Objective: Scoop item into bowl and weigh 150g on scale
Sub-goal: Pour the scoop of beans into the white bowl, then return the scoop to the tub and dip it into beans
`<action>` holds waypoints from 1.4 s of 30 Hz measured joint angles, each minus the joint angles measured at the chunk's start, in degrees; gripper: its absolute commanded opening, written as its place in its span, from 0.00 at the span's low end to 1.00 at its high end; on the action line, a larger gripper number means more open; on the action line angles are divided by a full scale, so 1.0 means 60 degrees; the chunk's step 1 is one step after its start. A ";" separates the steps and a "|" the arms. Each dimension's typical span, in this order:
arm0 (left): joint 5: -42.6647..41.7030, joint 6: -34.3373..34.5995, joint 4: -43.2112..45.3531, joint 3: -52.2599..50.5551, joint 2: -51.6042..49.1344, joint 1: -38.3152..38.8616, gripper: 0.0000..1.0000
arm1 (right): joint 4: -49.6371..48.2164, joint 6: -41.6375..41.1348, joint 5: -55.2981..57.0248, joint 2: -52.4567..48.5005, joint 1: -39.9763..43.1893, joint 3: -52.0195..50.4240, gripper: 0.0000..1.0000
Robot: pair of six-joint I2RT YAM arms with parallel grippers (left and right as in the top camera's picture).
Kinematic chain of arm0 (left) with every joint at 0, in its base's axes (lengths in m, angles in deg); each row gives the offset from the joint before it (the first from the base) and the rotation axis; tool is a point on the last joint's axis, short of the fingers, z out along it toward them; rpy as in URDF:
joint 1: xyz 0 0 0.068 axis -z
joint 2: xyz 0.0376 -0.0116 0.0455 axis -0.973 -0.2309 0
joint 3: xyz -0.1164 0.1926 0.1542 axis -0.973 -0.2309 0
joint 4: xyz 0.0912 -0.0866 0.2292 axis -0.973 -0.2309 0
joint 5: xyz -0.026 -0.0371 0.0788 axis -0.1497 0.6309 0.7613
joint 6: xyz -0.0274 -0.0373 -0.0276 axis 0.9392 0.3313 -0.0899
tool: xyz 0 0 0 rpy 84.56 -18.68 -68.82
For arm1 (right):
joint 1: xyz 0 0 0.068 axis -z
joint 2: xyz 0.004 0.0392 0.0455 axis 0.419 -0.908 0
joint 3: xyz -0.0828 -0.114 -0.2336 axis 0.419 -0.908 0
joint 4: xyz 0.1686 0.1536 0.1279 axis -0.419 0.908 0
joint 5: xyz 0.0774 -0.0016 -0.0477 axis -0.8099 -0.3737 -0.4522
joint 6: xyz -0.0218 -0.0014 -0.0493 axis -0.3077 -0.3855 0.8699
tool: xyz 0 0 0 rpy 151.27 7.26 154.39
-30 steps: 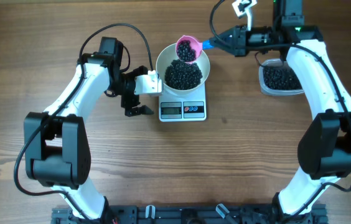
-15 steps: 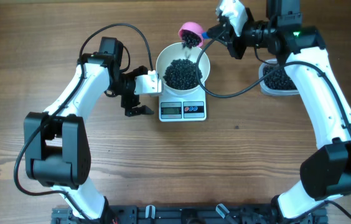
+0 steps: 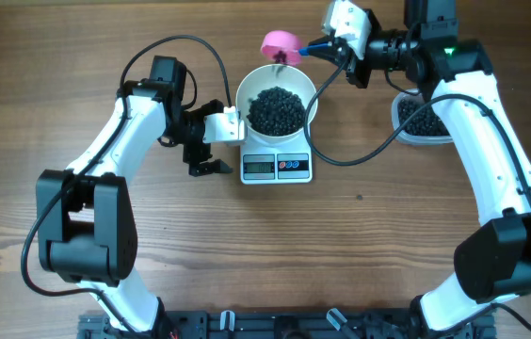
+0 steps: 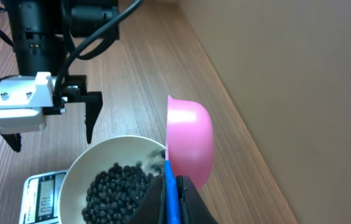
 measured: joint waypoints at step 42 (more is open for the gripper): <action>-0.0004 0.0000 0.0000 0.0000 0.0000 0.0000 1.00 | 0.2076 -0.5803 0.2313 0.0000 0.3949 0.0029 0.04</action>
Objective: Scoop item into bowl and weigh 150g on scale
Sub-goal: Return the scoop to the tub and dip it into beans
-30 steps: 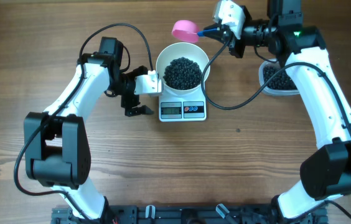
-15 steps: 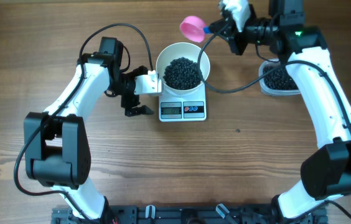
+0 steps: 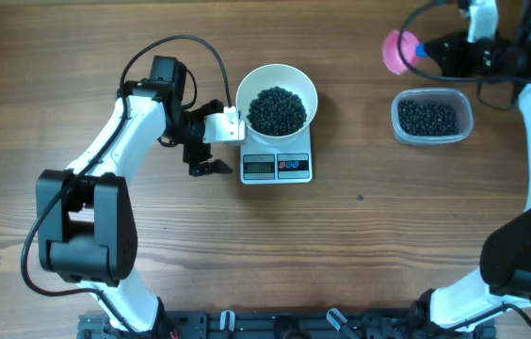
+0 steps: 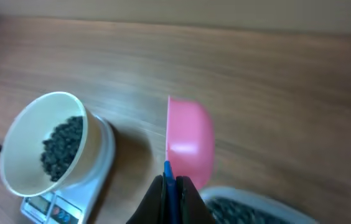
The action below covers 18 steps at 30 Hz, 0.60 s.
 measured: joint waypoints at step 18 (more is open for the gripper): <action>0.0004 0.0000 -0.0004 0.0000 0.0000 0.0000 1.00 | 0.1872 0.2448 0.4317 0.0000 0.0401 -0.0240 0.04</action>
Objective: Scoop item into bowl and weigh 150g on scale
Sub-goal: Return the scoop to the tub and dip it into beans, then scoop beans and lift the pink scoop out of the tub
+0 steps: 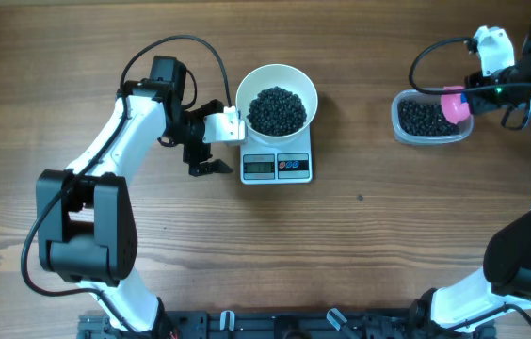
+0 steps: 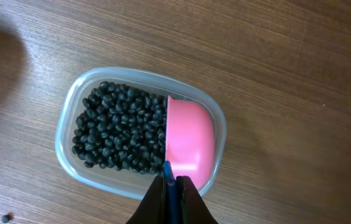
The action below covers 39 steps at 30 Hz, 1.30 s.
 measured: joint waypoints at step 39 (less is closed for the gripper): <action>0.0000 0.0033 0.0004 0.0000 0.0000 0.0000 1.00 | 0.0375 -0.0809 -0.1665 -0.1319 0.0015 -0.0004 0.04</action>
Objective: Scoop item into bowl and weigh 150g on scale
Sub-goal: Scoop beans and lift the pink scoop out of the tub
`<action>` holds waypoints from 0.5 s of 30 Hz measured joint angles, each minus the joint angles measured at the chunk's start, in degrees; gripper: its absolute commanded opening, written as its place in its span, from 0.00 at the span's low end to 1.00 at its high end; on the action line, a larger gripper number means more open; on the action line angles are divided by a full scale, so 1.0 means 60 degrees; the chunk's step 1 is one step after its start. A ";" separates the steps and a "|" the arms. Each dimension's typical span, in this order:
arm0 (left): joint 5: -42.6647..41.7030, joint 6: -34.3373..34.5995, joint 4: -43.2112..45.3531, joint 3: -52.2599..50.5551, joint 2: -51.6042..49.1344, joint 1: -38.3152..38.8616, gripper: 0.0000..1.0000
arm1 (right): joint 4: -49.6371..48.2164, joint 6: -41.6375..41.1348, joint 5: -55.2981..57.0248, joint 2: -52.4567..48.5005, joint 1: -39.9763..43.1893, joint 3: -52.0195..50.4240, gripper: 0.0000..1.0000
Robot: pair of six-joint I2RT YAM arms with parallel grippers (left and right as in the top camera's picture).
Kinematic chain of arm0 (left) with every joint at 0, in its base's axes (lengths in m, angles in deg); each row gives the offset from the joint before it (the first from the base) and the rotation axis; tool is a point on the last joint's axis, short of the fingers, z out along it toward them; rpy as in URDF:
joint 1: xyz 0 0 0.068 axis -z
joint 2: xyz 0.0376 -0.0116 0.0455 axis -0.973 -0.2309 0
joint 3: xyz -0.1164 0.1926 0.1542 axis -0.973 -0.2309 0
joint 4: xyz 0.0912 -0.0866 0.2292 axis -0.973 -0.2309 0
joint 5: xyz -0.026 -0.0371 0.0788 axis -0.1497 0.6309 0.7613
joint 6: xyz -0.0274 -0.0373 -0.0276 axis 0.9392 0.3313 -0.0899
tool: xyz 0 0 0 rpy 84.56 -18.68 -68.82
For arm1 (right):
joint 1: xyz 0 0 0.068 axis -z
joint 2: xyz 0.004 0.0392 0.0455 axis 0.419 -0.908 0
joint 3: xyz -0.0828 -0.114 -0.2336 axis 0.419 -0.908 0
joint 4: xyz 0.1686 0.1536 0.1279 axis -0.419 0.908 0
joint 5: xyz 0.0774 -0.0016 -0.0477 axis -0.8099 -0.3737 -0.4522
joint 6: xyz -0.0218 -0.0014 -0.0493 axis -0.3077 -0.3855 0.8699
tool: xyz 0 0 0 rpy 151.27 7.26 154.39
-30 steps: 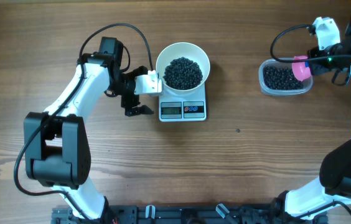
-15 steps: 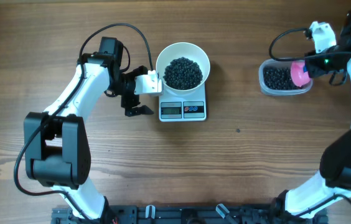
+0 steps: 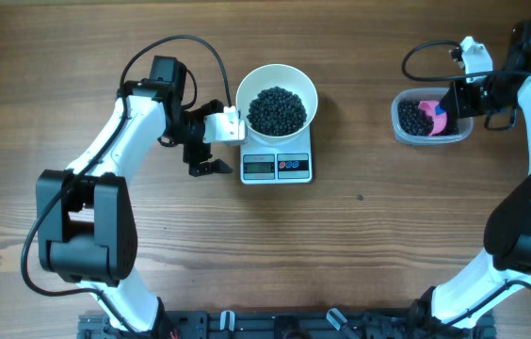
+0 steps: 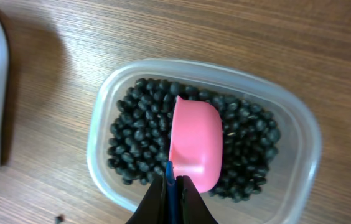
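A white bowl [image 3: 277,97] heaped with black beans sits on the small white scale [image 3: 277,166] at the table's middle. At the far right a clear plastic tub [image 3: 429,119] holds more black beans [image 4: 138,130]. My right gripper [image 4: 174,186] is shut on the blue handle of a pink scoop [image 4: 194,140], whose cup lies down among the beans in the tub. My left gripper [image 3: 211,151] stands open just left of the scale, touching nothing that I can tell.
A stray bean [image 4: 59,218] lies on the wood beside the tub. The scale's corner shows at the left of the right wrist view. Cables from both arms hang over the far side of the table.
The pink scoop was at the tub's right edge above the beans; now it sits lower, in the middle of the beans. My right gripper has come closer to the tub. The left arm is unchanged.
My right gripper first held the pink scoop tipped at the bowl's far rim over the scale. Then it was between bowl and tub at the table's far side. Then it hung over the tub's right edge, and now the scoop is down in the tub's beans.
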 measured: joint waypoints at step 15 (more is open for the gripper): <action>0.0000 0.0000 0.0000 0.0000 0.0000 0.0000 1.00 | -0.0080 -0.1042 -0.2044 -0.0040 0.0940 -0.0004 0.04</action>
